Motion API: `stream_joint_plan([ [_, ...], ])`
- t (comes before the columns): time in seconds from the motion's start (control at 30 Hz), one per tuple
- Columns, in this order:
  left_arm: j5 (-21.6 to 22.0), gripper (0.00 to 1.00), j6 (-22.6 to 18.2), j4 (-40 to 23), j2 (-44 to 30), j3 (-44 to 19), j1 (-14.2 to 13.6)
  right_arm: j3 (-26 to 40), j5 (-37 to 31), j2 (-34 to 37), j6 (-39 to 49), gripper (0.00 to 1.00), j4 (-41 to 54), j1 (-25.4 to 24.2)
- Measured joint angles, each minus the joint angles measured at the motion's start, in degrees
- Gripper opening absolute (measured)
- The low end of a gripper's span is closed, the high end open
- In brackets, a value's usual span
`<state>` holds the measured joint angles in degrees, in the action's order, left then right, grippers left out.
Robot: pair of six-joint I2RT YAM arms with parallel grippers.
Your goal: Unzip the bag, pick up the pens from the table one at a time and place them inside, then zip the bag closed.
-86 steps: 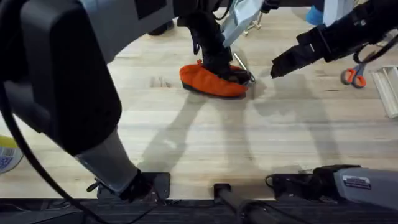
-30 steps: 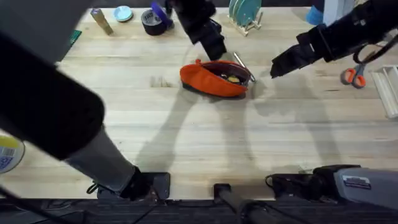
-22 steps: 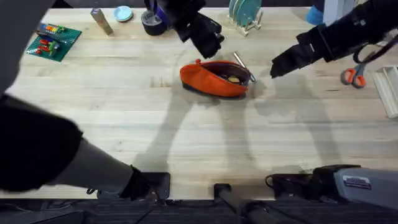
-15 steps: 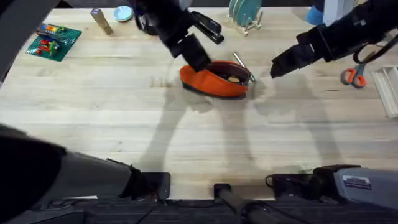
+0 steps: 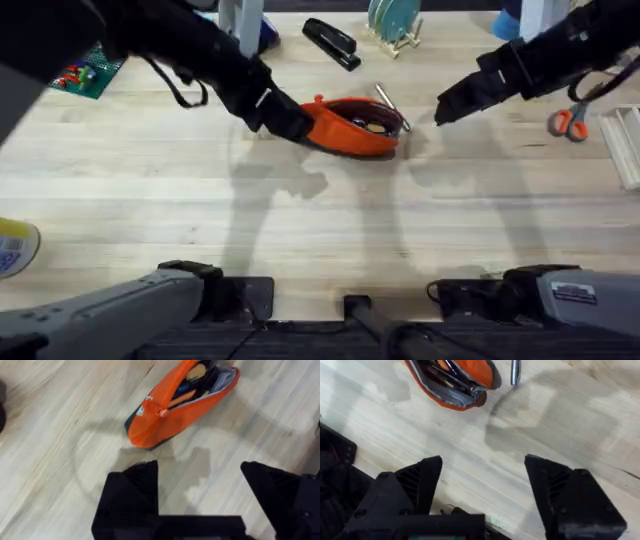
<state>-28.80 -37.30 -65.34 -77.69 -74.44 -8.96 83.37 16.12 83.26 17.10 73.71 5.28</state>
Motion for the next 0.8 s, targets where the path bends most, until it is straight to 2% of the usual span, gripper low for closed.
stream_joint_plan([
  [0.1, -3.07, 0.996, -1.23, 1.98, 1.38, 3.55, 1.16, 0.0, 0.0, 0.0, 0.0, 0.996, -0.02, 0.0],
  [0.17, -5.96, 0.997, -3.47, 1.73, 2.06, 5.1, 3.0, 0.0, 0.02, 0.0, 0.0, 0.996, -0.02, 0.0],
  [0.37, -17.06, 0.995, -12.97, 0.76, 2.43, 8.43, 12.57, 0.0, 0.01, 0.0, -0.7, 0.996, -0.7, 0.0],
  [0.47, -20.72, 0.993, -17.93, -0.9, 2.43, 9.13, 15.87, 0.0, 0.02, 0.0, -1.81, 0.996, -2.55, 0.0],
  [0.6, -23.15, 0.993, -21.6, -0.96, 2.43, 9.2, 16.56, 0.0, -0.15, 0.0, -2.86, 0.996, -5.36, 0.0],
  [0.8, -24.57, 0.995, -23.63, -1.05, 2.43, 9.21, 16.55, 0.95, -3.94, 0.32, -4.9, 0.996, -5.83, 0.02],
])
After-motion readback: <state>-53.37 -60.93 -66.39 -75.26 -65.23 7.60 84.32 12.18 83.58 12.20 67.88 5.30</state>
